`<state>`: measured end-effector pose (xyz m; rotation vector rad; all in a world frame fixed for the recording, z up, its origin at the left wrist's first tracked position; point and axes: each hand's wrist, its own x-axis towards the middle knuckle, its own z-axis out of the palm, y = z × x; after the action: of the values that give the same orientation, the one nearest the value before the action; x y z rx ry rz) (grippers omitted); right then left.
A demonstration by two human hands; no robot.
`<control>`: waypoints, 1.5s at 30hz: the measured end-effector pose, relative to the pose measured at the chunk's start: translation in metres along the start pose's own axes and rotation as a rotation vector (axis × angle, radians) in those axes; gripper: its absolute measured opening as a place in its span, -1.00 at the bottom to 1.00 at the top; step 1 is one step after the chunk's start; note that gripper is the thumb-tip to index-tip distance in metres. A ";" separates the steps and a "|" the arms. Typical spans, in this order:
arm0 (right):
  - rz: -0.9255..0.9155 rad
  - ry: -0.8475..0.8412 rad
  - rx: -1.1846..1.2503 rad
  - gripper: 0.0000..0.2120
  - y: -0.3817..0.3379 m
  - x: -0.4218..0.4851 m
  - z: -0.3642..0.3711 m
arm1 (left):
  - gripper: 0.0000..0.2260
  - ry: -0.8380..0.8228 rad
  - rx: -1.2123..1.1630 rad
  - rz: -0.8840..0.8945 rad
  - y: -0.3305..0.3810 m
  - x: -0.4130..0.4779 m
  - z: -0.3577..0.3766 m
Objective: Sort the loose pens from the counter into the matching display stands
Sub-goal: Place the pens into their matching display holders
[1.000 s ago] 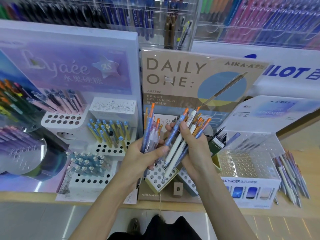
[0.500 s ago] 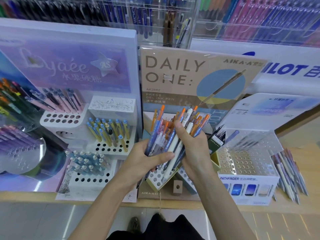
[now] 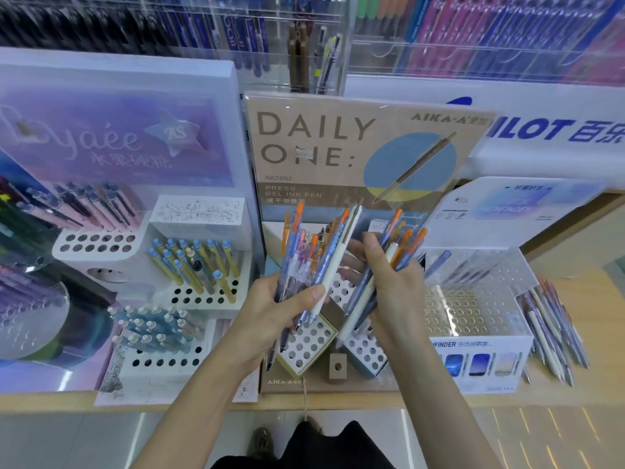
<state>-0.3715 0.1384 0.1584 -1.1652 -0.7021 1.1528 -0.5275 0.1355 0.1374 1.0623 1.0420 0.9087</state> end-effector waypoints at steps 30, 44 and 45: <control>-0.177 0.051 -0.484 -0.75 0.019 0.057 -0.020 | -0.76 0.211 -0.021 0.039 -0.019 0.000 -0.010; -0.146 -0.052 -0.681 -0.74 0.033 0.048 -0.013 | -0.74 0.235 -0.040 0.054 -0.019 -0.006 -0.017; -0.141 -0.057 -0.682 -0.74 0.032 0.048 -0.013 | -0.76 0.232 -0.041 0.057 -0.018 -0.006 -0.017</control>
<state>-0.3553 0.1789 0.1179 -1.6153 -1.2596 0.8449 -0.5439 0.1296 0.1184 0.9719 1.1840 1.1147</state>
